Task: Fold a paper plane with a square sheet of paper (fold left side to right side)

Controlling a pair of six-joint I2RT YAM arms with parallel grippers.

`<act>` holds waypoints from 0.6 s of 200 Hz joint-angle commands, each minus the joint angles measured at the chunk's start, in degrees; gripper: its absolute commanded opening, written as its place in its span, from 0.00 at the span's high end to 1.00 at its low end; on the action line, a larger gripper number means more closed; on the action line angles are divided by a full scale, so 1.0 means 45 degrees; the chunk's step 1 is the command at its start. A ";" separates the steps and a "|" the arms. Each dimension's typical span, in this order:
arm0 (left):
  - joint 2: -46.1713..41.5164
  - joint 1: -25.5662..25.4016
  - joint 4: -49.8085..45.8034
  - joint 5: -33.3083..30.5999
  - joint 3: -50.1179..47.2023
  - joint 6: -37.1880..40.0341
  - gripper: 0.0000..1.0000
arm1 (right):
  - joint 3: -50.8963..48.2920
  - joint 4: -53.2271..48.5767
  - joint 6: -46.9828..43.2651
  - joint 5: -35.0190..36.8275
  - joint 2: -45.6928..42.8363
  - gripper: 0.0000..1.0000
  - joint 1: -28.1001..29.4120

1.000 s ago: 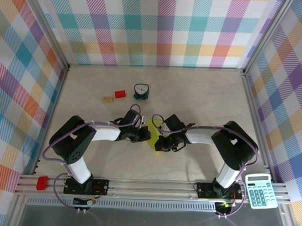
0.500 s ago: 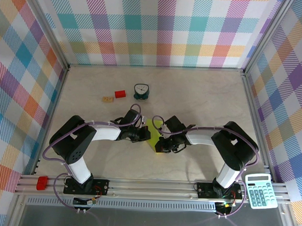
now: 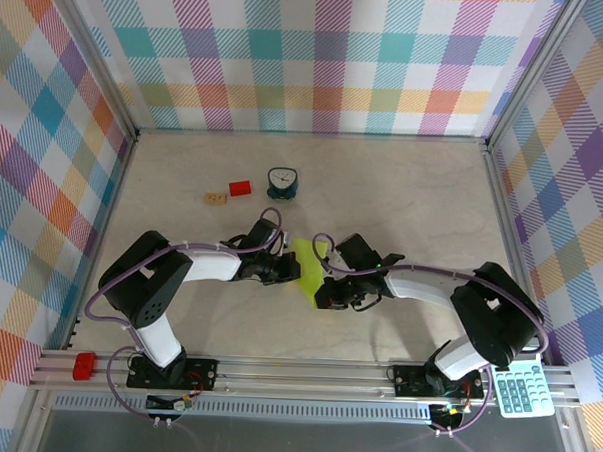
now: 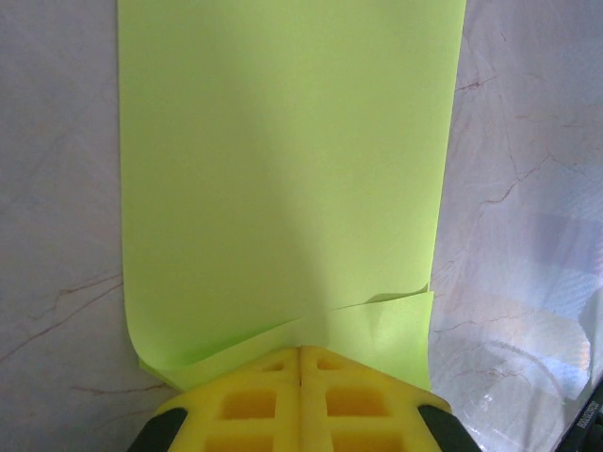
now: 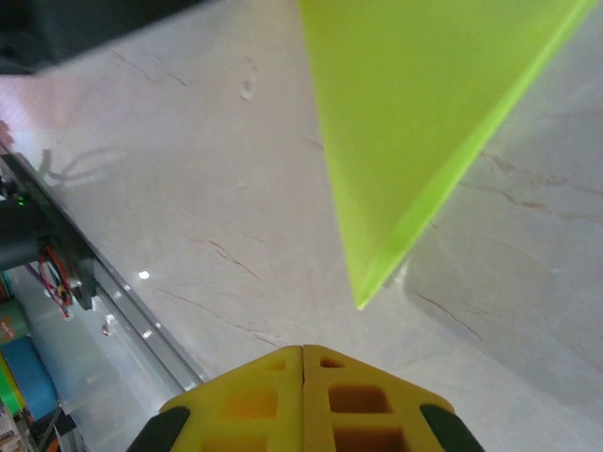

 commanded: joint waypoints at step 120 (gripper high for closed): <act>-0.0089 -0.0065 -0.0946 -0.0581 0.0192 -0.0123 0.99 | 0.1044 0.0860 0.0292 0.1007 0.3027 1.00 -0.0088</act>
